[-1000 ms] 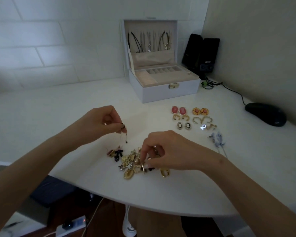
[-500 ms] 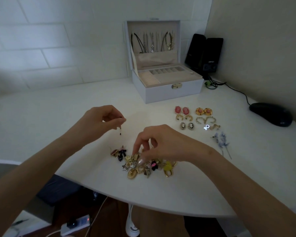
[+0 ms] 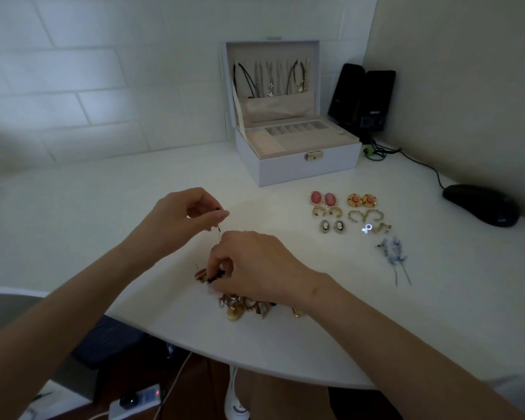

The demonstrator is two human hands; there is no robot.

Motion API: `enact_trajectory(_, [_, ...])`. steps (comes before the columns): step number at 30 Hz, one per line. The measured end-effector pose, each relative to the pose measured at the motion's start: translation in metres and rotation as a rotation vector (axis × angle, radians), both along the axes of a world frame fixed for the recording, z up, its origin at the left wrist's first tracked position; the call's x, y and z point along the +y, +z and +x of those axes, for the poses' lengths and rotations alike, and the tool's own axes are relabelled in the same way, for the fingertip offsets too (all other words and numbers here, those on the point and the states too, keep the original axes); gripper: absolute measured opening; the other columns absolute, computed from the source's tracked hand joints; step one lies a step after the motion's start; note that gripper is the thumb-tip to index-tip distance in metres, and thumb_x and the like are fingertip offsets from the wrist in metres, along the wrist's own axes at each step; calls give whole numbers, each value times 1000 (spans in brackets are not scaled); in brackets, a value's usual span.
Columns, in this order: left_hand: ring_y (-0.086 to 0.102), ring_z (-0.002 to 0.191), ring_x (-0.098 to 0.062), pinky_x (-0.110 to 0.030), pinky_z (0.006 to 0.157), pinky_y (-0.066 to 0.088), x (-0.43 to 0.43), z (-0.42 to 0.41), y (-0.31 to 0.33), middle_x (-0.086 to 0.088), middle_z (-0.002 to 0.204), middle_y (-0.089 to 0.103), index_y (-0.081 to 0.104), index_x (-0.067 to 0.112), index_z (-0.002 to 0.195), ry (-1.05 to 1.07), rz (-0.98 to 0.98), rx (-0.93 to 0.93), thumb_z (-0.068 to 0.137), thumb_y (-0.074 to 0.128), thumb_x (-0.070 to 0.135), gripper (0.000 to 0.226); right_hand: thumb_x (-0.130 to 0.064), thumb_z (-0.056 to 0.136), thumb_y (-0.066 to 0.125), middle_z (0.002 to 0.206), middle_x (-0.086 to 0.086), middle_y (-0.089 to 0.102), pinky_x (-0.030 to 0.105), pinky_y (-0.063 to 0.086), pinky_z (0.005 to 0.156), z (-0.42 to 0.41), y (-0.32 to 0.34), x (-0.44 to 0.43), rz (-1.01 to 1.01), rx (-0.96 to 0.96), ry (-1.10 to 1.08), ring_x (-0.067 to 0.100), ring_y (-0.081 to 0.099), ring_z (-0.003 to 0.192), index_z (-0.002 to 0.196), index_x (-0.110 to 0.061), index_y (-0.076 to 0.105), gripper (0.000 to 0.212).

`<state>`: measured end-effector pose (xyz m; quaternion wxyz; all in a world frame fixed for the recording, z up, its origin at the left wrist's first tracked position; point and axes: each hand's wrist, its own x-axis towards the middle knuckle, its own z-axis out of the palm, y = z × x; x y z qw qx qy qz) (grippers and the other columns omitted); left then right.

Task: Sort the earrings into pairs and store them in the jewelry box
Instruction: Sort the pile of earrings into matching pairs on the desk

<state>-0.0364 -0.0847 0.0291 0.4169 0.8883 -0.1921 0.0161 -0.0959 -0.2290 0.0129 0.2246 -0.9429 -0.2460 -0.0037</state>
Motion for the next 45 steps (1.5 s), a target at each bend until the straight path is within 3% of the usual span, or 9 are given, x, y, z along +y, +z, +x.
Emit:
enact_trajectory(3, [61,66,1,-13,63,43,-1,-1,2,7,72,67,65,21,81,1,-33,-12,81,66,29,8,-28,80,66,88,-9,60,22,44,68,0,9,-11,190,75,-67,1,50,69,89,-24,69,10])
enact_trajectory(7, [57,68,2,-18,67,43,-5,-5,8,7,78,67,66,20,81,-12,-63,-59,79,67,31,11,-17,79,71,81,-5,70,9,46,61,0,25,-35,531,188,-149,-5,57,63,85,-17,70,7])
enact_trajectory(11, [61,76,1,-18,72,48,-14,-13,14,12,84,69,68,23,86,-80,-89,-79,82,64,29,8,-1,79,67,76,2,70,18,54,65,-4,30,-58,658,230,-208,6,65,68,85,-11,69,11])
enact_trajectory(15, [64,76,-1,-11,71,50,-31,-22,16,10,81,70,69,24,90,-159,-109,-88,83,63,26,10,5,77,67,70,-3,66,14,52,64,-15,33,-83,668,219,-249,2,62,64,82,-10,70,16])
enact_trajectory(20, [65,76,-3,-16,74,53,-59,-32,9,7,79,70,68,21,92,-242,-110,-44,83,64,25,11,3,72,73,61,-9,66,10,49,62,-34,34,-115,635,202,-357,0,61,60,81,-12,72,17])
enact_trajectory(27, [62,72,2,-8,65,47,-100,-48,1,9,79,68,64,22,85,-334,-49,-10,82,66,27,7,-6,70,77,79,-1,67,28,56,76,-57,31,-146,476,118,-437,14,66,73,77,-18,76,14])
enact_trajectory(31, [61,70,4,-5,63,45,-115,-60,4,11,77,69,64,22,84,-410,33,34,83,64,30,9,-5,71,76,75,-2,71,19,53,69,-69,31,-158,421,178,-413,6,66,68,78,-23,74,19])
enact_trajectory(38, [65,70,0,-14,71,53,-130,-80,8,6,76,71,64,18,84,-526,8,174,83,65,29,11,-1,77,69,71,4,72,17,52,63,-88,40,-172,486,313,-341,7,66,64,81,-9,71,9])
enact_trajectory(45, [65,74,-3,-23,77,53,-145,-74,-11,6,80,70,64,17,90,-480,150,193,85,63,28,13,3,73,72,58,-9,66,12,47,59,-88,28,-174,446,421,-376,1,60,57,81,-10,71,15])
